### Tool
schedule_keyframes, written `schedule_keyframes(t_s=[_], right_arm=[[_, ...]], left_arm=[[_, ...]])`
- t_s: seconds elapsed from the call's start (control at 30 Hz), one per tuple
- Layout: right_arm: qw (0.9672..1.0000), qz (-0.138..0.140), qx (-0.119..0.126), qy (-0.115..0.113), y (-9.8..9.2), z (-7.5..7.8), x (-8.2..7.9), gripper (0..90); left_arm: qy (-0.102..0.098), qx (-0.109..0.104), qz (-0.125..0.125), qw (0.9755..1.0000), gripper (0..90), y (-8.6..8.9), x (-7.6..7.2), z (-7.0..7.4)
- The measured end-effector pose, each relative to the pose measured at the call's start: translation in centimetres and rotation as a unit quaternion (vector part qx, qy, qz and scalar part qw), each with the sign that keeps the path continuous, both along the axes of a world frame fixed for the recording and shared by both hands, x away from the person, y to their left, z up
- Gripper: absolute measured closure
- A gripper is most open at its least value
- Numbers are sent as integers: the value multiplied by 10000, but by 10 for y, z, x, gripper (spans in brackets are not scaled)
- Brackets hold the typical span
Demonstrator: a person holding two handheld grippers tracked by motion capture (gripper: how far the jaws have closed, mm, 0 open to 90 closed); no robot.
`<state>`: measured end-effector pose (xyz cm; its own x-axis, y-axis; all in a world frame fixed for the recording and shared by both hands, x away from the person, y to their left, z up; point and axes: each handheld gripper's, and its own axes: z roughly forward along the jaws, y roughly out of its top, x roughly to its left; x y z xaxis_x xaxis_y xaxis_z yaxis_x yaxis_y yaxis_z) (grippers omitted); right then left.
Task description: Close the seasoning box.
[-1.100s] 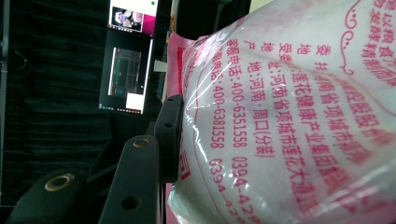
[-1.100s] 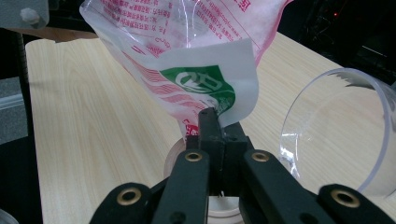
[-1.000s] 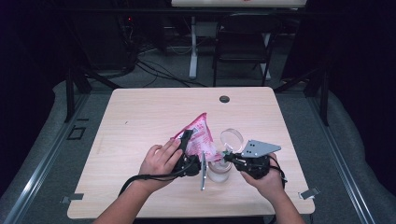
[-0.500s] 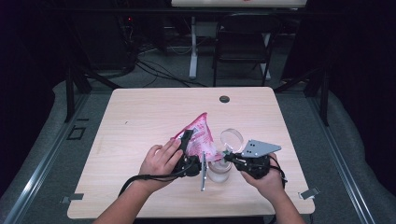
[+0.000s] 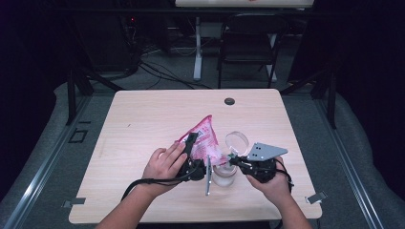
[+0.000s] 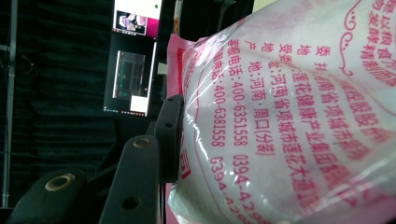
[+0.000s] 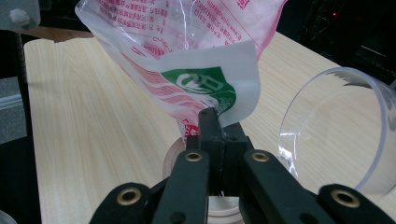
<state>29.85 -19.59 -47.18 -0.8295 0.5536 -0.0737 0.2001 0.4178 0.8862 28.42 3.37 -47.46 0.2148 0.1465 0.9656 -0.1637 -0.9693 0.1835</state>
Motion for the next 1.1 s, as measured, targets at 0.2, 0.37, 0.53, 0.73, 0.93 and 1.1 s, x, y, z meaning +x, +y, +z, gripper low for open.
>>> schedule_keyframes(t_s=[0.2,0.37,0.53,0.73,0.93,1.1], right_arm=[[10000,-7,25,-6,0,0,0,900],[10000,-24,20,-3,0,0,0,900],[10000,-28,19,4,0,0,0,900],[10000,-29,5,-3,0,0,0,900],[10000,-17,21,14,-1,-1,1,900],[10000,-28,11,8,-1,-1,1,900]], left_arm=[[-23,15,-11,10000,632,0,-1,1],[-19,27,-2,10000,632,-1,-1,1],[-31,37,-12,10000,632,-1,-1,1],[-19,44,-11,10000,632,-1,-1,1],[-22,54,-20,10000,632,-2,-1,1],[-31,48,-26,10000,632,-2,-2,1]])
